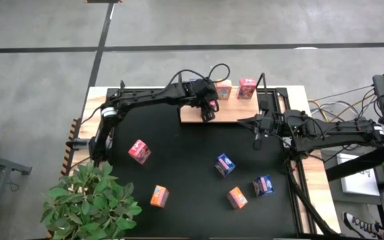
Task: Stack cereal on shelf
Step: Put the top red cereal box on the shelf aligned with the other red cereal box
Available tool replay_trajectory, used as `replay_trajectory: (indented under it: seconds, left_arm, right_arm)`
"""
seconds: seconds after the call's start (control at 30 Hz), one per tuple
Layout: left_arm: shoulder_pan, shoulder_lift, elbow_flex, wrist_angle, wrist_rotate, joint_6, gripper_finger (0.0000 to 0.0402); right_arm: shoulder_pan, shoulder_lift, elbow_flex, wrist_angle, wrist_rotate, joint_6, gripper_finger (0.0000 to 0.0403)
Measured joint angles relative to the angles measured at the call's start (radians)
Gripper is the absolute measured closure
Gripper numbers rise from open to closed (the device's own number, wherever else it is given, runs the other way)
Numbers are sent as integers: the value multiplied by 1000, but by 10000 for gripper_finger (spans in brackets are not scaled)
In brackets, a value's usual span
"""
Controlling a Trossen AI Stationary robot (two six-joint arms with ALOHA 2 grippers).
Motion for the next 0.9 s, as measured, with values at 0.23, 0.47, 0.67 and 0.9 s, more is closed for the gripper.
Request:
replay_trajectory:
  seconds: [0.23, 0.47, 0.67, 0.9]
  left_arm:
    - [-3, -8, 16, -31, 0, 26, 183]
    - [-22, -14, 152, -174, 0, 39, 182]
    - [-93, -44, 223, -254, 0, 35, 182]
    - [-226, -146, 107, -210, -5, 35, 183]
  right_arm:
    - [0, 0, 0, 0, 0, -3, 390]
    - [0, 1, 0, -1, 0, -3, 390]
    - [0, 1, 0, -10, -1, 4, 390]
    - [0, 1, 0, -31, -1, 13, 390]
